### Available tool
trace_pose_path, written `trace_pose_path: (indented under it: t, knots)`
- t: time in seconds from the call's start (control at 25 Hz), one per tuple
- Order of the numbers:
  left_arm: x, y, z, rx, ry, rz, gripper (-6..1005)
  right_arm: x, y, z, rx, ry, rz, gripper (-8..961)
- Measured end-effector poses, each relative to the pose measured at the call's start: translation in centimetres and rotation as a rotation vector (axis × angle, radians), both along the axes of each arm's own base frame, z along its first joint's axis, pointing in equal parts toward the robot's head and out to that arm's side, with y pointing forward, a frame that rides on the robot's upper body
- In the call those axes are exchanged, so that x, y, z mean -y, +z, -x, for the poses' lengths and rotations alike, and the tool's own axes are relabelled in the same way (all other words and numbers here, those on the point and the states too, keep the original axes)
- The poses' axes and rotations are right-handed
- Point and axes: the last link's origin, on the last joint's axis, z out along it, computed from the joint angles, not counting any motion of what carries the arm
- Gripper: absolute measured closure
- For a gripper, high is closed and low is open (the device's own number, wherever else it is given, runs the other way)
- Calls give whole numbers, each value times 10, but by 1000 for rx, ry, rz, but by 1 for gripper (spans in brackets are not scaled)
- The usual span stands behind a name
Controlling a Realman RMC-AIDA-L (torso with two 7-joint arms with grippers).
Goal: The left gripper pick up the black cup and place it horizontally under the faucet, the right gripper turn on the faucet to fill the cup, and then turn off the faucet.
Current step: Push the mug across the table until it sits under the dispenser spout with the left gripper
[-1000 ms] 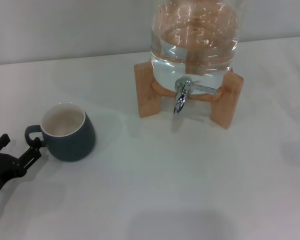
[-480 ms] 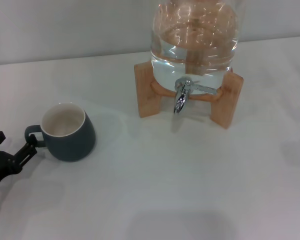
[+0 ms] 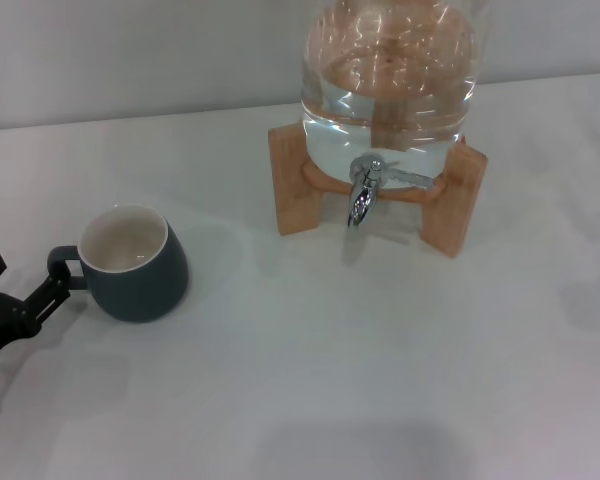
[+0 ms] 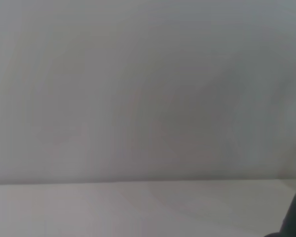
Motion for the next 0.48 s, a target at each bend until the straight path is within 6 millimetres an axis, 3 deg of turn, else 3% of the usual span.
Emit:
trace_pose_path:
  t: [0.48]
  knots:
    - [-2, -2, -1, -2, 1, 6, 123, 0, 0, 0, 0, 0, 0, 100]
